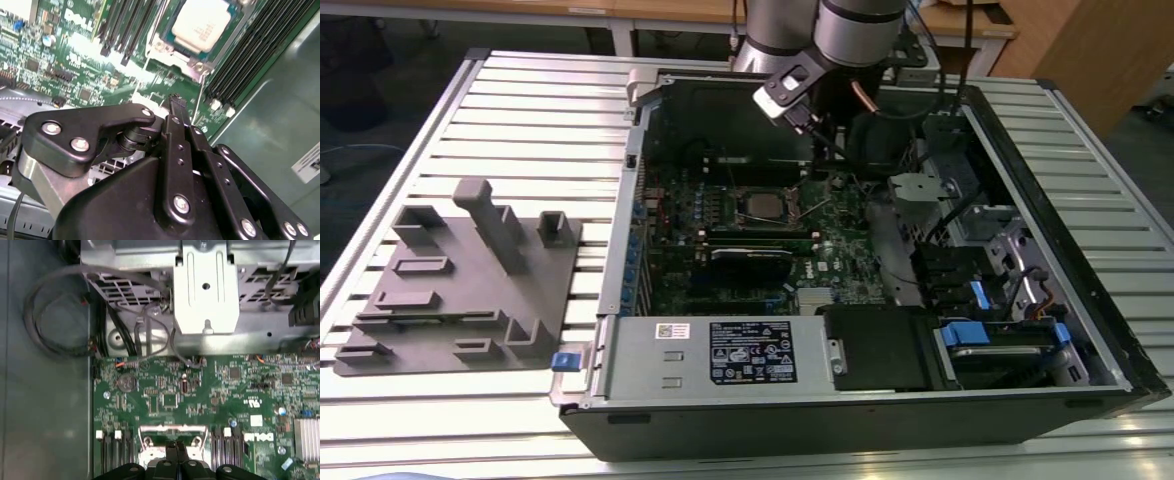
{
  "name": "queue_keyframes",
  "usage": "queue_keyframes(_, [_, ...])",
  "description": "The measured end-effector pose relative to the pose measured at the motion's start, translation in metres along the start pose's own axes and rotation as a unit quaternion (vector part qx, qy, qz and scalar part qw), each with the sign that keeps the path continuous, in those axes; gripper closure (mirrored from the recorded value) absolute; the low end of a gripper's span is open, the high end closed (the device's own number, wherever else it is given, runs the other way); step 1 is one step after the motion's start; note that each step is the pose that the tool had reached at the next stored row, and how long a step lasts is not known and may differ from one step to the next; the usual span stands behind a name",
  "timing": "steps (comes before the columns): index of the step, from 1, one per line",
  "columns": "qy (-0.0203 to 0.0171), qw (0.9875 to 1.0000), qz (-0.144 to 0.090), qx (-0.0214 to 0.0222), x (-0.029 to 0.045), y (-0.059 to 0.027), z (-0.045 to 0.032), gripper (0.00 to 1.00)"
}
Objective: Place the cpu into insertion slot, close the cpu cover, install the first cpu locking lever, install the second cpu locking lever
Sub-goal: 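Close the cpu cover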
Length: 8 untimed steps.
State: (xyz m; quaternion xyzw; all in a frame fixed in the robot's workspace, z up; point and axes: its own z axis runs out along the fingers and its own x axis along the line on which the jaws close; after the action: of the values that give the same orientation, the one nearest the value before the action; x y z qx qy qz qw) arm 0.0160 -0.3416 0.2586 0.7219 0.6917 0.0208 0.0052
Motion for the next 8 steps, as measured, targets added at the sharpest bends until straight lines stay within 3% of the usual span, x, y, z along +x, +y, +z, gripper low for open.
queue_keyframes(8, [0.0001, 1.0000, 0.000, -0.0001, 0.0010, 0.0170, 0.0010, 0.89])
